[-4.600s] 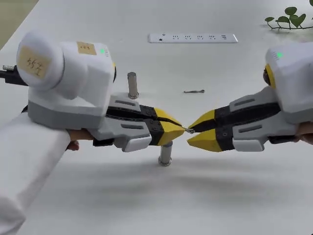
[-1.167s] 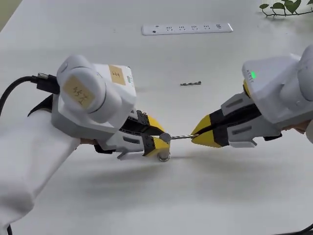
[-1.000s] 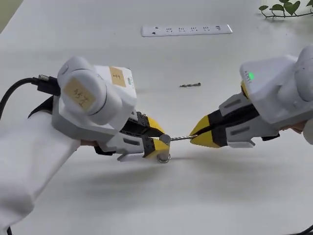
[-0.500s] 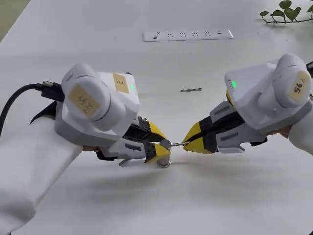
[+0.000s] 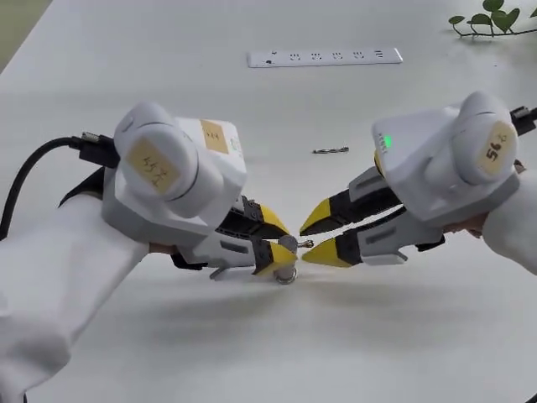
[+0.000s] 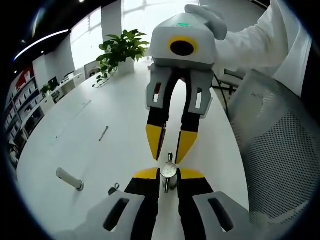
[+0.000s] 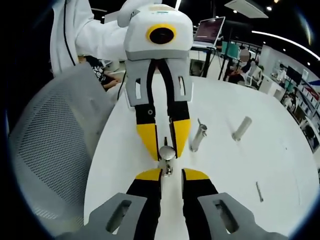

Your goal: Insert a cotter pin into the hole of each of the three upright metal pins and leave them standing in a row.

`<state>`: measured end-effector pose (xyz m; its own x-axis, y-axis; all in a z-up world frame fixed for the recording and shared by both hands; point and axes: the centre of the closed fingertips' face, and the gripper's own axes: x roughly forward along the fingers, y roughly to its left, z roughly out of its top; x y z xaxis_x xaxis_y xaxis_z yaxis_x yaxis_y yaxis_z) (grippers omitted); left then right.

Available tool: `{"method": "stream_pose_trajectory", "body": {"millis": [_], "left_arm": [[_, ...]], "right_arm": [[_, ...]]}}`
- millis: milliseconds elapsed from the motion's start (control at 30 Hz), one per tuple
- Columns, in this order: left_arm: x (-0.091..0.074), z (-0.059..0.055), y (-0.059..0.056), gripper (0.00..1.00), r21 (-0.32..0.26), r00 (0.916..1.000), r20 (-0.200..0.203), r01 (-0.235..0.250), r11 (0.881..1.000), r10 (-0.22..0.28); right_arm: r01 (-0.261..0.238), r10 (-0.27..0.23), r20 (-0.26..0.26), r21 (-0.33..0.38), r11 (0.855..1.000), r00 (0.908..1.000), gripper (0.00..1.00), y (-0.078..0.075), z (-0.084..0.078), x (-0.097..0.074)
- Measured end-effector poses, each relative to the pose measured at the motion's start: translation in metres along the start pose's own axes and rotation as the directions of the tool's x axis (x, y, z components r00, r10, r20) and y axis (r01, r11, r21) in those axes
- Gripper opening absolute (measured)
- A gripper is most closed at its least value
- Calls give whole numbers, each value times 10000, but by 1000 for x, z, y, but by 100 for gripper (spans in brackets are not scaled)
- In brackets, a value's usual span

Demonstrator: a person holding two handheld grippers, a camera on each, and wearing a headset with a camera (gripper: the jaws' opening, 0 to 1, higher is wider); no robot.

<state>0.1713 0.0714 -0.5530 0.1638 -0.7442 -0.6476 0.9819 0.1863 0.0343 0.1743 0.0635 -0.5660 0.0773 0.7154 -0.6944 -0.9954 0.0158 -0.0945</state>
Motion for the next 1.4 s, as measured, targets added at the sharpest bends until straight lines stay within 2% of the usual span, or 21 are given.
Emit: {"method": "stream_pose_trajectory", "body": {"millis": [133,367,667,1100,1200,1333,1400], "left_arm": [[0,0,0,10,3,10000,-5,-4,10000,4],[1,0,1,10,25,10000,-13,-5,10000,5],[1,1,1,10,16,10000,-13,-18,10000,18],[2,1,1,10,-42,10000,-9,-3,10000,3],[2,0,0,10,321,10000,-76,58,9995,-56],[1,-1,-4,20,387,9998,-122,174,9991,-170],[0,-5,-8,27,380,9996,-90,262,9989,-258]], "right_arm": [[19,-21,123,225,9997,9999,6,0,-3,-6],[-72,64,229,353,9994,9997,0,3,2,-8],[-174,164,355,262,9995,9992,0,6,12,-6],[-198,198,367,5,9998,9991,0,7,16,-2],[-275,274,292,19,9996,9992,0,9,15,-1],[-270,268,311,85,9996,9992,10,9,14,0],[-202,199,293,126,9997,9994,10,9,15,-1]]}}
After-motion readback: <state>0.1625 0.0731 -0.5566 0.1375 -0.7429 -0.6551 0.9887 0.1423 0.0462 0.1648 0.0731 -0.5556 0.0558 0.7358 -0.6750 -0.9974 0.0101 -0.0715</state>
